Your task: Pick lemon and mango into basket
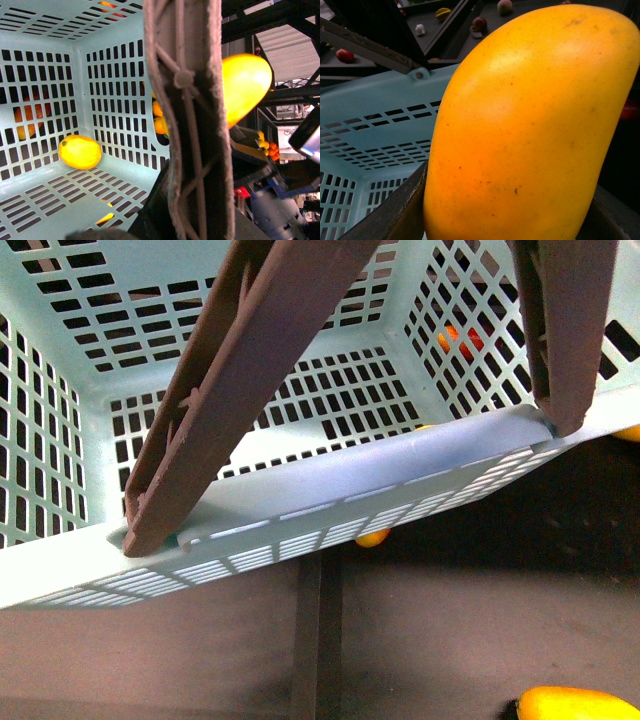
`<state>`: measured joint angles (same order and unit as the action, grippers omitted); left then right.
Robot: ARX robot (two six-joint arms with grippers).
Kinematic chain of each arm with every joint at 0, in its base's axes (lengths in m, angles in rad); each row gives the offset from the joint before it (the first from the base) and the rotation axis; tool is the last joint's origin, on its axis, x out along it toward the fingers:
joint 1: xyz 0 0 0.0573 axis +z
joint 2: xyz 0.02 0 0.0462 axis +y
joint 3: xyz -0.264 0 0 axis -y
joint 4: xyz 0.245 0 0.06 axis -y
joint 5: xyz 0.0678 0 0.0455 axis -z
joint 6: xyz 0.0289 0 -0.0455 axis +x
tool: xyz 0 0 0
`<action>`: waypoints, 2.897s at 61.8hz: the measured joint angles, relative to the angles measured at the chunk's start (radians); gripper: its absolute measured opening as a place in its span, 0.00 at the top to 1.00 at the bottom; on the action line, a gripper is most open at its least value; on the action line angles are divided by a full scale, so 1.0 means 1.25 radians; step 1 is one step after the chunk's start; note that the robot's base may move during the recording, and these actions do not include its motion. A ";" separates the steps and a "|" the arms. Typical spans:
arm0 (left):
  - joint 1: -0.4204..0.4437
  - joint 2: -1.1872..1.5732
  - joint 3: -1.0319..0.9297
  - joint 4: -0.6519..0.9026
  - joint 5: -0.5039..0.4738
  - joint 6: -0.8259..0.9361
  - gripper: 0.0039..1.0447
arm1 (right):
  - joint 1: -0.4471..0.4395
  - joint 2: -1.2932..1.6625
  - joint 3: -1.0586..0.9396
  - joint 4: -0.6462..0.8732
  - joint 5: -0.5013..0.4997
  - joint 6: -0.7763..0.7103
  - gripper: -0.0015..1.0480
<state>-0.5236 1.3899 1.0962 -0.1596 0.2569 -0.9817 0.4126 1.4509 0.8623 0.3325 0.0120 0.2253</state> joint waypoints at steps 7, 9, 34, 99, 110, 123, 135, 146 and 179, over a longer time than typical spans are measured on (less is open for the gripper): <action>0.000 0.000 0.000 0.000 0.000 0.000 0.96 | 0.007 0.029 0.017 0.000 0.009 0.002 0.25; 0.000 0.000 0.000 0.000 0.000 0.000 0.96 | 0.008 0.030 0.017 0.000 0.010 0.004 0.22; 0.000 0.004 0.000 -0.002 -0.003 -0.002 0.96 | -0.097 -0.196 -0.100 -0.083 0.054 0.041 0.08; -0.002 0.004 0.000 -0.002 0.001 0.000 0.96 | -0.327 -0.673 -0.619 0.143 -0.008 -0.177 0.98; -0.002 0.004 0.000 -0.002 -0.003 0.001 0.96 | -0.327 -0.737 -0.640 0.102 -0.008 -0.177 0.98; -0.002 0.004 0.000 -0.002 -0.001 0.000 0.96 | -0.327 -0.808 -0.661 0.050 -0.008 -0.177 0.98; -0.002 0.004 0.000 -0.002 -0.002 0.001 0.96 | -0.327 -0.858 -0.676 0.035 -0.008 -0.177 0.98; -0.002 0.004 0.000 -0.002 -0.002 0.001 0.96 | -0.327 -0.914 -0.676 -0.020 -0.008 -0.177 0.98; -0.002 0.004 0.000 -0.002 -0.002 0.001 0.96 | -0.327 -1.139 -0.676 -0.258 -0.009 -0.178 0.98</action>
<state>-0.5255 1.3945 1.0962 -0.1616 0.2546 -0.9810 0.0032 0.0269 0.0177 0.0101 0.0010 0.0032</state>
